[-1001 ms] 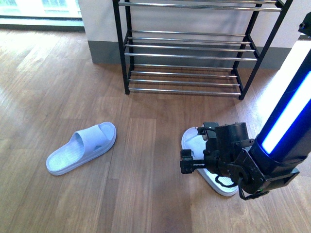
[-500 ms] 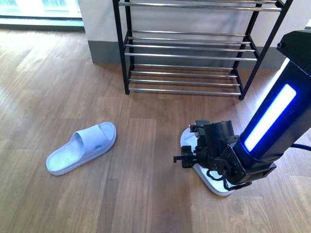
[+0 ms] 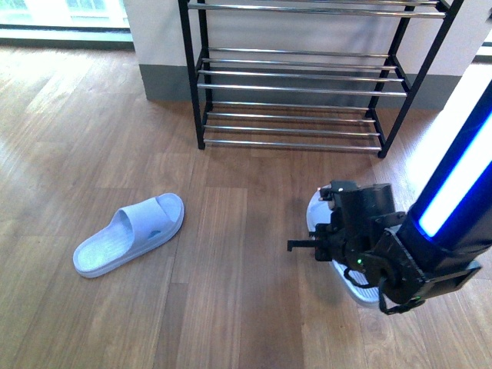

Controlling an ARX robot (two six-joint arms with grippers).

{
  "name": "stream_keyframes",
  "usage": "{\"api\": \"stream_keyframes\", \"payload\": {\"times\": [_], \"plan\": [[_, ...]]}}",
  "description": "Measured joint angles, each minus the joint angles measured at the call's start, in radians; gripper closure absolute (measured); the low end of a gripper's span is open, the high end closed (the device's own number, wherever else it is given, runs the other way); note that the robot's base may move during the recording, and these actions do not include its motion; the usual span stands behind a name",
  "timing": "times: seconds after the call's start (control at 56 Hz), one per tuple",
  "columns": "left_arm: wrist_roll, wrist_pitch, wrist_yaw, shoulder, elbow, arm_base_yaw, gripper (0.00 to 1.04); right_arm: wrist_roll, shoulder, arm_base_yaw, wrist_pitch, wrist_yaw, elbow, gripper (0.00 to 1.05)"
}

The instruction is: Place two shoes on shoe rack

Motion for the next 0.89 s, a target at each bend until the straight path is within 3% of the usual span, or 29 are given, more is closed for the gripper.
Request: {"api": "stream_keyframes", "payload": {"times": [0.214,0.375,0.625,0.894], "plan": [[0.0,0.0,0.0,0.0,0.0,0.0,0.09,0.046,-0.314,-0.076,-0.011,0.002,-0.288,1.03],[0.0,0.0,0.0,0.0,0.0,0.0,0.09,0.065,-0.689,-0.163,-0.109,-0.047,-0.547,1.03],[0.0,0.0,0.0,0.0,0.0,0.0,0.09,0.051,-0.98,-0.184,-0.153,-0.079,-0.689,1.03],[0.0,0.0,0.0,0.0,0.0,0.0,0.09,0.049,-1.001,-0.181,-0.153,-0.082,-0.706,1.03]]}}
